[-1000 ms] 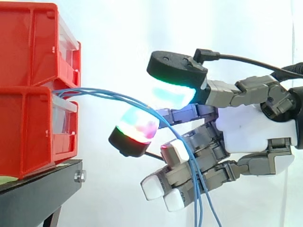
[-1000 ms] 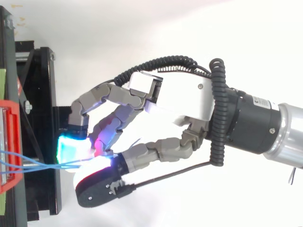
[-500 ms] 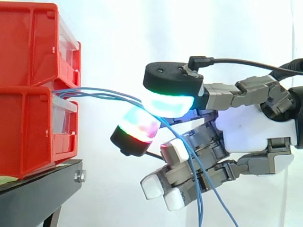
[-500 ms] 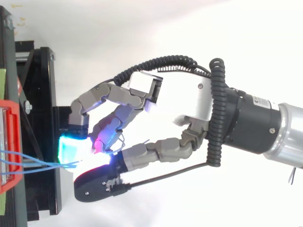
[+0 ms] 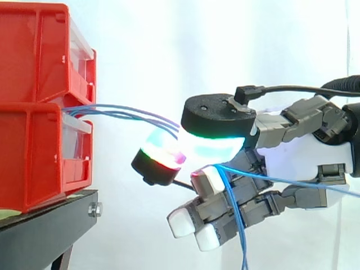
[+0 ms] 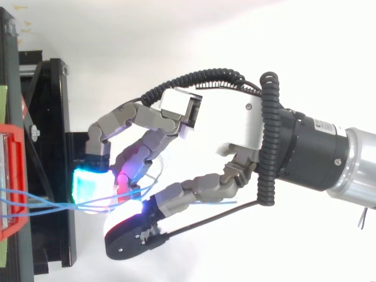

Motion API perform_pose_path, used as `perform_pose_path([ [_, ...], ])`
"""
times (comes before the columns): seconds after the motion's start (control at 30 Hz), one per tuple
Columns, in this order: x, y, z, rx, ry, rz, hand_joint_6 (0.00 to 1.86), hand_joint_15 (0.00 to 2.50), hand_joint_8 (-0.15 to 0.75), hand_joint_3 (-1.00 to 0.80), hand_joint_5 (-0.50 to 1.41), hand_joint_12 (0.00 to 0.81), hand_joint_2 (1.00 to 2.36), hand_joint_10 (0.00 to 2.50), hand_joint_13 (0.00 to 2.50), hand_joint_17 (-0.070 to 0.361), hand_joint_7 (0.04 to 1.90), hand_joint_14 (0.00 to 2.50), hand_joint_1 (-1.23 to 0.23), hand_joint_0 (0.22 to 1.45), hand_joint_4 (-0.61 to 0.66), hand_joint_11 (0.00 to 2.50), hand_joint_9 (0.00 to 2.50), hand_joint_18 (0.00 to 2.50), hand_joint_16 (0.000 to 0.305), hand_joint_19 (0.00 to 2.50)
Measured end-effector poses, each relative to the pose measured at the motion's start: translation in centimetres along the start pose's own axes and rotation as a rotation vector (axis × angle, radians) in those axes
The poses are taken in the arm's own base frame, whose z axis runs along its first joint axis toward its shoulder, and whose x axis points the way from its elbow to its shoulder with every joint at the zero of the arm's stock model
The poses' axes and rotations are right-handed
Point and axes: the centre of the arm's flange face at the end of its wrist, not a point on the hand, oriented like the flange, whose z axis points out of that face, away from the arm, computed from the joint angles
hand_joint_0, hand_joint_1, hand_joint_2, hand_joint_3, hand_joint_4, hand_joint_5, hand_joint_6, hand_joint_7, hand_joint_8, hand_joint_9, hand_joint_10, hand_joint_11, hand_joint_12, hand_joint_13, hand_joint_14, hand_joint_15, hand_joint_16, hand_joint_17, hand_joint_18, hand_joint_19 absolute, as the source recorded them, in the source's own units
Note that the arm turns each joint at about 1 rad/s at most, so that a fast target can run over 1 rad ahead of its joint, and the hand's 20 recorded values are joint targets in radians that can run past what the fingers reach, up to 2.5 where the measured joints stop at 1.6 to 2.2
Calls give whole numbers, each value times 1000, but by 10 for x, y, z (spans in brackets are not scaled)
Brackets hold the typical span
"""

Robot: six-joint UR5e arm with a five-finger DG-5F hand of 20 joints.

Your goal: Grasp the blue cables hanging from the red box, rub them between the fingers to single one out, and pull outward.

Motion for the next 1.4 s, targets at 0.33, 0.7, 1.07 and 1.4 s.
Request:
perform_pose_path([
  [0.33, 0, 0, 0, 0, 0, 0, 851, 495, 287, -500, -138, 397, 1000, 24, 834, 124, 907, 19, -736, 521, 80, 869, 1157, 753, 55, 534],
  [0.7, 0, 0, 0, -2, -1, 1, 841, 503, 289, -500, -136, 397, 1000, 24, 837, 124, 915, 19, -673, 536, 73, 867, 1163, 740, 55, 544],
  [1.07, -1, 0, 0, 0, -1, 0, 863, 487, 282, -292, -143, 384, 1015, 25, 835, 116, 1023, 19, -890, 670, 3, 882, 1141, 756, 52, 521],
  [1.4, -1, 0, 0, 0, -2, 1, 879, 465, 254, -500, -153, 371, 1000, 27, 789, 112, 886, 19, -971, 762, -62, 861, 1075, 734, 50, 459],
])
